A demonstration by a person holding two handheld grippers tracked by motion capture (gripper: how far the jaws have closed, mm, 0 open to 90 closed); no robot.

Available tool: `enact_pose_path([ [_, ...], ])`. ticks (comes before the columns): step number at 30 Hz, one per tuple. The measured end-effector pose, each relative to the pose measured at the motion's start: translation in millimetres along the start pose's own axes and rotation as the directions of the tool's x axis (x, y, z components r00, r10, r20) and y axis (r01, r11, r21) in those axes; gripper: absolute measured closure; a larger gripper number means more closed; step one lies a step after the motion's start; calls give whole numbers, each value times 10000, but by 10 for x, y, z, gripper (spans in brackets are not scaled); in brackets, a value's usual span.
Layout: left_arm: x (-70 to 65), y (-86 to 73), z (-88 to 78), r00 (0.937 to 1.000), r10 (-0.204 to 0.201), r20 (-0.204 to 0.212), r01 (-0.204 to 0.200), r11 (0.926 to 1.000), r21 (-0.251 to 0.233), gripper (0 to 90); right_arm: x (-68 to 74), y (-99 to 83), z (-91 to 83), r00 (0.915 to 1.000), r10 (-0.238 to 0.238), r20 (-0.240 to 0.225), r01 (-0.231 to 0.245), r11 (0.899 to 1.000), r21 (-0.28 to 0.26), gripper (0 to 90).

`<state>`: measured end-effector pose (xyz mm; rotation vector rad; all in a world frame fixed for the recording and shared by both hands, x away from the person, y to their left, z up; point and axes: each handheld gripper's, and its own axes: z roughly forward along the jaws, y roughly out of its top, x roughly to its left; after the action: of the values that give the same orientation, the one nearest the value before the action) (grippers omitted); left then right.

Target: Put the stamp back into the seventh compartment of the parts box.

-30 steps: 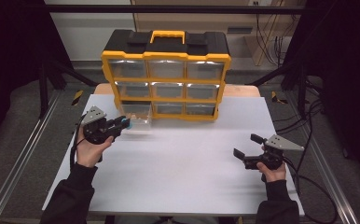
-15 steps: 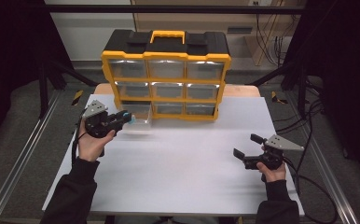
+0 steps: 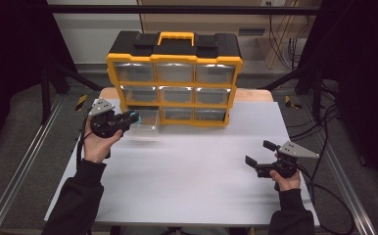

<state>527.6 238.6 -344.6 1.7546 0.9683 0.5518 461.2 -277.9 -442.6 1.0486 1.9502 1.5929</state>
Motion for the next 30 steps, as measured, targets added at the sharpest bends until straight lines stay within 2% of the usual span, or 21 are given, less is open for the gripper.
enact_pose_path([
  [16,80,81,97,9997,-90,-234,93,9999,120,725,-5,1,-1,10000,-57,24,57,10000,-47,3],
  [30,153,116,223,9985,2,-542,20,9991,417,725,-6,1,-1,10000,-56,28,56,10000,-47,3],
])
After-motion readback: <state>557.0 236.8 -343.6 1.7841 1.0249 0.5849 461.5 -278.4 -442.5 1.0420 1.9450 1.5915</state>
